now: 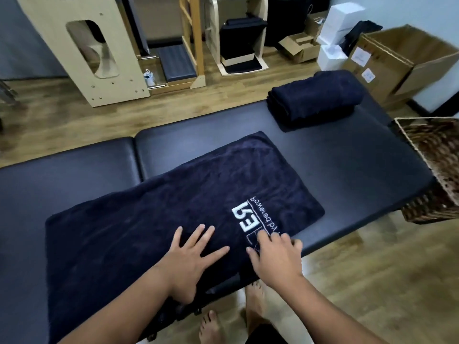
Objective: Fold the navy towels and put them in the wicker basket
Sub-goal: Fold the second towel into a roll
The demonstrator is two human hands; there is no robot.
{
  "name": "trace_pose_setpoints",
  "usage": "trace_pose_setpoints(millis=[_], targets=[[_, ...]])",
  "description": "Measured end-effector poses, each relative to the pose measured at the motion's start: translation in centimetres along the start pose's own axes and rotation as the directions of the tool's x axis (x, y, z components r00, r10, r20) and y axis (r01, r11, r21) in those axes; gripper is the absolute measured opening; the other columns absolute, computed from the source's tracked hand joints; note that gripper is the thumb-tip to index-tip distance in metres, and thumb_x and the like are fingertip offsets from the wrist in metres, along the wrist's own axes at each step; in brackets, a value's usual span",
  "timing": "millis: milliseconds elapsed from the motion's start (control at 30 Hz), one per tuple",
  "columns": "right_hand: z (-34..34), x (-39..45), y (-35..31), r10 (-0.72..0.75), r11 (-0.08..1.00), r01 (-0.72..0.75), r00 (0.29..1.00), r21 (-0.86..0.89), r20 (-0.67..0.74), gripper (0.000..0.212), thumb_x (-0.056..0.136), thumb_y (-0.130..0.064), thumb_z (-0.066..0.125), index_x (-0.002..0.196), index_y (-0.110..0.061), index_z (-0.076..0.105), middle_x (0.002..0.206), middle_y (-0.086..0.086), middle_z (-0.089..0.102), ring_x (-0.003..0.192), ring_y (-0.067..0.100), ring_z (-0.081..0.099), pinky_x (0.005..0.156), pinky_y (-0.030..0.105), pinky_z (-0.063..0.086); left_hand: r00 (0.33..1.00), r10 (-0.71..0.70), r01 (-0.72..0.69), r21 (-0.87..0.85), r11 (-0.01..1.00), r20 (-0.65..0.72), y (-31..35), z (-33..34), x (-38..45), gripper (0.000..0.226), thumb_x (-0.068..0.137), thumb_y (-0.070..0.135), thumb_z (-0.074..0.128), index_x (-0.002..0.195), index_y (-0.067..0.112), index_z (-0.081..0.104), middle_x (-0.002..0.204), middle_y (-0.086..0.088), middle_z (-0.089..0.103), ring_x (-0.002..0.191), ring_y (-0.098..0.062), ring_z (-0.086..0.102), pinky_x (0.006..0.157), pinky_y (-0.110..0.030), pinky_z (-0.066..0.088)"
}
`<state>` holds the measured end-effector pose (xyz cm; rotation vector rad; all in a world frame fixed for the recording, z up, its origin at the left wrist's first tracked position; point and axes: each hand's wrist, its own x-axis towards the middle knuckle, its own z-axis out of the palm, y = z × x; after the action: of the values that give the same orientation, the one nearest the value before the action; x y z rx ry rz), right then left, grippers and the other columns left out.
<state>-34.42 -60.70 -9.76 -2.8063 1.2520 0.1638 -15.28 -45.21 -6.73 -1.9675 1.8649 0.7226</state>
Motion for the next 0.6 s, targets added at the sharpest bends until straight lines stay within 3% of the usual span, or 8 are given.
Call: trace_pose_setpoints(millis=[67,167,300,600], targets=[[-0.4,1.6,2.1,0.187,0.981,-0.189,0.982,0.049,0.03,0.037,0.093,-0.057,0.048,0.11,-0.026,0.058,0.109,0.001,0.059,0.102,0.027,0.055,0.083,0.046,0.041,0.998,-0.003,0.002,0.007,1.0,0.07,0.0,-1.1,2.1,0.113,0.077,0.047,0.059,0.146,0.055,-0.029,0.151,-0.008,-0.05,0.141,-0.03,-0.044,0.111,-0.071,-0.018],[-0.6,3.8,5.1,0.325,0.94,-0.324,0.946,0.11,0.005,0.036,0.096,-0.05,0.052,0.116,-0.021,0.057,0.121,0.003,0.048,0.108,0.028,0.05,0.084,0.045,0.043,1.0,0.007,-0.007,-0.053,0.999,0.0,-0.1,-2.4,5.2,0.083,0.09,0.071,0.04,0.147,0.062,-0.02,0.156,-0.001,-0.045,0.142,-0.025,-0.043,0.115,-0.067,-0.017],[-0.1,6.3,7.9,0.443,0.881,-0.437,0.896,0.181,0.011,0.032,0.093,-0.042,0.058,0.115,-0.019,0.058,0.131,0.004,0.042,0.111,0.029,0.049,0.086,0.045,0.043,0.992,-0.063,0.053,-0.091,0.994,-0.106,0.5,-4.4,10.2,0.065,0.099,0.07,0.018,0.147,0.059,-0.023,0.161,0.005,-0.037,0.148,-0.026,-0.035,0.119,-0.06,-0.015],[-0.1,8.8,11.0,0.468,0.867,-0.455,0.884,0.204,-0.016,0.027,0.093,-0.047,0.062,0.097,-0.02,0.063,0.118,0.004,0.052,0.098,0.026,0.054,0.073,0.042,0.047,0.968,-0.239,0.224,-0.168,0.96,-0.073,-1.9,-12.8,22.2,0.066,0.098,0.071,0.025,0.15,0.06,-0.015,0.164,0.003,-0.03,0.151,-0.03,-0.028,0.116,-0.073,-0.003]])
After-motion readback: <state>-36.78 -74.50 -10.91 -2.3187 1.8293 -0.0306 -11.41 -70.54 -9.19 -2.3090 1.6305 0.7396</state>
